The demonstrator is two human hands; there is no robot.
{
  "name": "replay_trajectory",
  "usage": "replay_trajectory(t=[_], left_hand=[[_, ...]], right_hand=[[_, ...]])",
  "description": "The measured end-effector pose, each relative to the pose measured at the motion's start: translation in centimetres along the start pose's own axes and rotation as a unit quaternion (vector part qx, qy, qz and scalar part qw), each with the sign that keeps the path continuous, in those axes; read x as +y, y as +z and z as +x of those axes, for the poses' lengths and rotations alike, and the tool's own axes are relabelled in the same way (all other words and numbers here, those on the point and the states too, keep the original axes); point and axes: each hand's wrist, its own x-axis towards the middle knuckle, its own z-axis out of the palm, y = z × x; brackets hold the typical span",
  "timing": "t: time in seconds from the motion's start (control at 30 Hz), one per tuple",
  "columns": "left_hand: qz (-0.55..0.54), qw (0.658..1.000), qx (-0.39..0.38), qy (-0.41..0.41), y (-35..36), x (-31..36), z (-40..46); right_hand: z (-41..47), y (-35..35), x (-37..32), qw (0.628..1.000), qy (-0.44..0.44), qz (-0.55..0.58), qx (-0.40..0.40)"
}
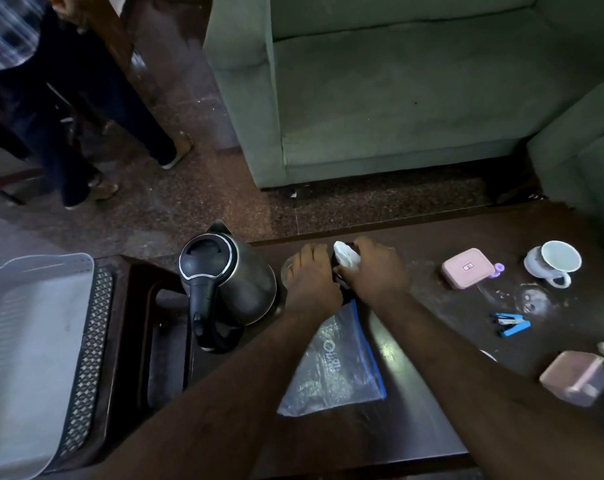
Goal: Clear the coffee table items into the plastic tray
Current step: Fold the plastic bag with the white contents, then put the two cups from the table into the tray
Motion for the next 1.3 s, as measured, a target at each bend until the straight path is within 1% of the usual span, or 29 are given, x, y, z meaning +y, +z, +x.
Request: replay_trajectory(t=[0.07, 0.13, 0.3, 0.4, 0.57, 0.67, 0.77, 0.9, 1.0, 1.1, 1.17, 1.3], left_hand=[[0.013, 1.0, 0.008, 0.025, -0.1, 0.7, -0.5], [0.049, 0.997, 0.019, 0.053, -0.1, 1.5, -0.9], [0.111, 0.984, 0.062, 0.123, 0.0, 4.5, -1.7], [0.144, 0.974, 0.065, 0.163, 0.5, 6.3, -2.3], [0.169, 0.958, 0.068, 0.221, 2.0, 9.2, -3.7], [0.183, 0.949, 0.054, 0.25, 3.7, 10.8, -4.8], [0.185, 0.948, 0.013, 0.258, 6.1, 12.2, -6.0], [0.177, 0.944, -0.079, 0.265, 9.7, 13.5, -7.6], [0.118, 0.95, -0.168, 0.233, 11.8, 14.6, -8.9], [0.118, 0.944, -0.219, 0.217, 13.8, 16.4, -9.6], [0.138, 0.941, -0.237, 0.198, 14.4, 17.3, -9.7], [0.195, 0.933, -0.231, 0.194, 14.6, 18.9, -8.9]], right_hand=[[-0.9, -0.9, 0.3, 0.999, -0.013, -0.006, 0.04], [-2.0, -1.7, 1.3, 0.996, -0.029, -0.031, 0.084], [-4.5, -3.0, 5.4, 0.98, -0.051, -0.14, 0.129], [-5.9, -3.7, 7.7, 0.975, -0.025, -0.159, 0.155], [-8.8, -5.2, 12.1, 0.972, 0.032, -0.167, 0.165], [-10.6, -5.9, 15.0, 0.968, 0.061, -0.172, 0.172], [-12.1, -6.1, 17.8, 0.967, 0.086, -0.17, 0.171], [-13.4, -5.8, 20.6, 0.963, 0.117, -0.177, 0.163], [-13.7, -5.8, 22.1, 0.965, 0.122, -0.175, 0.151], [-13.5, -6.2, 23.8, 0.967, 0.117, -0.177, 0.143], [-13.1, -6.7, 24.7, 0.969, 0.111, -0.17, 0.143], [-11.5, -8.5, 26.3, 0.969, 0.121, -0.16, 0.143]])
